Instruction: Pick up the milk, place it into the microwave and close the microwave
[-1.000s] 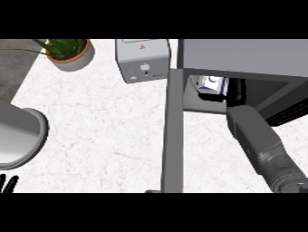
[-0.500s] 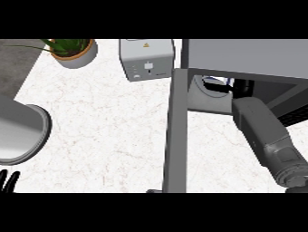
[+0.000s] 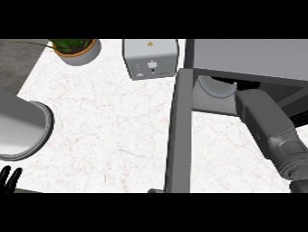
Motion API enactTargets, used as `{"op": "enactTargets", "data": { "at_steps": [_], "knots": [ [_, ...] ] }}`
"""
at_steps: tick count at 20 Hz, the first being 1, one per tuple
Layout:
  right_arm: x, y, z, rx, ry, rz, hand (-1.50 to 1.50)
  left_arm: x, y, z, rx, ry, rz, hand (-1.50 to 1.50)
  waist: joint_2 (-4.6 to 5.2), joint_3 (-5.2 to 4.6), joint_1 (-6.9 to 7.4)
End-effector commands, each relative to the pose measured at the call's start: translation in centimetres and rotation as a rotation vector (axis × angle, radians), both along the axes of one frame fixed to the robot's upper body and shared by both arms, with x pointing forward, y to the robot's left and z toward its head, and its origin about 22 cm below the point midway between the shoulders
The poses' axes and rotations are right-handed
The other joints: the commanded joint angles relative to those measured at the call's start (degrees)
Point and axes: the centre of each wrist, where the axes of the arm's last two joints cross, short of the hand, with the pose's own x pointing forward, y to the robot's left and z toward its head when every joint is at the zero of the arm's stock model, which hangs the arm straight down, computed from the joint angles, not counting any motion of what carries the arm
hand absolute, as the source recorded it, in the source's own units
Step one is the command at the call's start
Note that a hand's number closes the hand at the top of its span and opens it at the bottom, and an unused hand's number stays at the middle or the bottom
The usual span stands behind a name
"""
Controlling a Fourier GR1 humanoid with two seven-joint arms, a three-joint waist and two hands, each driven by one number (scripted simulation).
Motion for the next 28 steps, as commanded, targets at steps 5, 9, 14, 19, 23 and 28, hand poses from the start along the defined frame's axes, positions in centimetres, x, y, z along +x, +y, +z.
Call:
{"op": "enactTargets", "data": {
  "at_steps": [5, 9, 14, 19, 23, 28],
  "knots": [
    [0.7, 0.0, 1.2, -0.084, -0.047, -0.114, 1.50, 0.7, -0.4, -0.5, -0.002, 0.013, -0.013, -1.50, 0.39, 0.02, 1.02],
    [-5.0, -6.8, -5.9, -0.187, 0.258, -0.508, -1.50, 1.0, 0.1, 0.2, 0.011, -0.031, -0.020, -1.50, 2.79, -0.93, 0.98],
    [-4.6, -6.0, -5.8, -0.278, 0.268, -0.517, -1.50, 1.5, 0.2, 0.5, 0.043, -0.029, -0.038, -1.50, 2.08, -0.52, 3.15],
    [-1.6, 0.2, -2.9, -0.323, 0.221, -0.061, -1.50, 2.2, 0.0, -0.1, 0.022, 0.000, -0.017, -1.50, 0.62, 0.09, 2.00],
    [-1.1, 1.8, -2.3, -0.285, 0.240, -0.012, -1.50, 2.2, -0.1, -0.4, 0.031, -0.015, -0.039, -1.50, 0.70, 0.07, 2.84],
    [-0.8, 3.8, -1.9, -0.242, 0.264, 0.086, -1.50, 2.6, 0.2, -0.1, 0.037, -0.030, -0.042, -1.50, 0.65, 0.10, 2.56]
  ]
}}
